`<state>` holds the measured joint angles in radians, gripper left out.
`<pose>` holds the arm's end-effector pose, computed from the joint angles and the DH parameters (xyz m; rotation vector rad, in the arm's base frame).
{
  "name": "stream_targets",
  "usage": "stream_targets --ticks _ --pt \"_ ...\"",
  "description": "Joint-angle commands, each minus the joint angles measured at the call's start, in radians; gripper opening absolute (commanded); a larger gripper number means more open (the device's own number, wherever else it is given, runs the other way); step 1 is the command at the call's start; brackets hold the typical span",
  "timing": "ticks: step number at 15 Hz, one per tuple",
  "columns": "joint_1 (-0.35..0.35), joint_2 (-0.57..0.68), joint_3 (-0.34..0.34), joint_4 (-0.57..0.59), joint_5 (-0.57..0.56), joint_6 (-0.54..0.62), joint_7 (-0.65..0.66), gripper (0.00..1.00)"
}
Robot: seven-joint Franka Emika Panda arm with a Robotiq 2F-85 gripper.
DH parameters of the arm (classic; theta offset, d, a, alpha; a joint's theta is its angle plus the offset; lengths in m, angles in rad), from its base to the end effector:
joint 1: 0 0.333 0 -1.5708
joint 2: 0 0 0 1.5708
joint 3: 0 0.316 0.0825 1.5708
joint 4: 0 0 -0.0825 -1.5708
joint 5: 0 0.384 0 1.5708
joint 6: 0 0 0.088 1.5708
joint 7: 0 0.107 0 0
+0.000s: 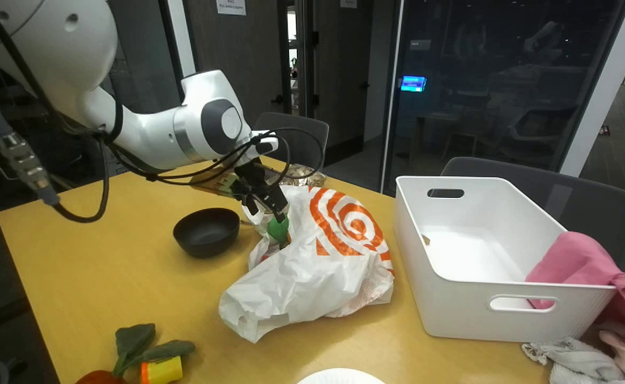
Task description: Remove the objects from the plastic bag, place the stuffed toys on the table and place the fruits inside the black bowl
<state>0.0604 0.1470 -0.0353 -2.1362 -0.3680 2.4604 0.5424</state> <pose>0.5777 0.0152 0.3551 2.8964 -0.3635 0.3535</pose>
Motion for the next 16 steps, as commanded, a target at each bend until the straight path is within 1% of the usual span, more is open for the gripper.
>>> stream_targets --ticks 1,6,11,13,16 --pt "0.023 0.048 -0.027 0.052 -0.095 -0.008 0.142 1.00" --pt "0.031 0.109 -0.042 0.104 -0.111 -0.028 0.199 1.00" --pt "0.035 0.125 -0.090 0.131 -0.134 -0.060 0.277 1.00" --pt "0.027 0.132 -0.101 0.139 -0.124 -0.076 0.280 1.00" --pt "0.014 0.161 -0.099 0.154 -0.086 -0.091 0.243 1.00"
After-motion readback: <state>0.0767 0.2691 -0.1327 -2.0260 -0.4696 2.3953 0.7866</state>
